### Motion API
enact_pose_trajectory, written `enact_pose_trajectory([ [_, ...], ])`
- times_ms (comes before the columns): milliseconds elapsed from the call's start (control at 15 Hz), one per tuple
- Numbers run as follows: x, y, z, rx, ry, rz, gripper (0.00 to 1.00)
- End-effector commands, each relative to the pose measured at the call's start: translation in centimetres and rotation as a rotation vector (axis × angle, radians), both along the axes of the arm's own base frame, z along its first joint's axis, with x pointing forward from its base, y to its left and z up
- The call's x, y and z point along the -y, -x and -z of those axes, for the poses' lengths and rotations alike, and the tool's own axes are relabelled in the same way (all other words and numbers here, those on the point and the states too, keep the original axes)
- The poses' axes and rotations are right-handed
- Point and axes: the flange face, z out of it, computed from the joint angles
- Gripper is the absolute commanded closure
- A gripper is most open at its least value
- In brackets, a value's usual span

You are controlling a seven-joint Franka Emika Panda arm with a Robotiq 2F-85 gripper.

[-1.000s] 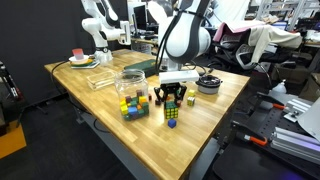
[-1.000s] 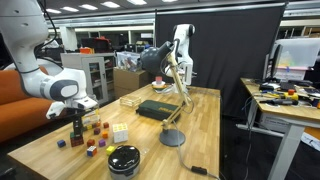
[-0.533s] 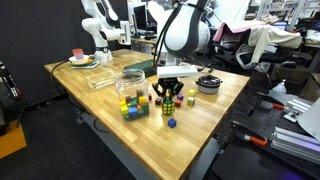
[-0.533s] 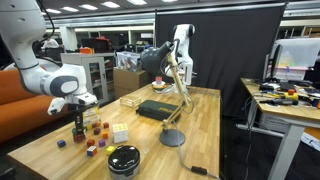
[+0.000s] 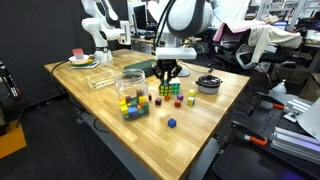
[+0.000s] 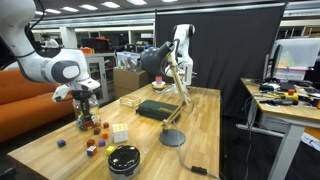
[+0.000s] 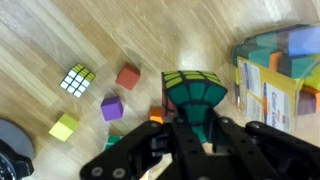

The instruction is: Pick up the six face cube and put it on top of the larger six face cube

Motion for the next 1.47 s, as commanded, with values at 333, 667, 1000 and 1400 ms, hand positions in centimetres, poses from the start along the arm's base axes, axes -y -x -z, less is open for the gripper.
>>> enact_pose_trajectory([
  [333,0.7,-0.7,-2.4,0.019,-0.002,0.032,0.80],
  [667,0.7,-0.7,-2.3,0.018,-0.001,0.032,0.80],
  [1000,2.6,-3.7,-4.7,0.063,0.031,0.105,0.95],
  [1400,6.4,-8.2,-6.9,0.070,0.039,0.284,0.95],
])
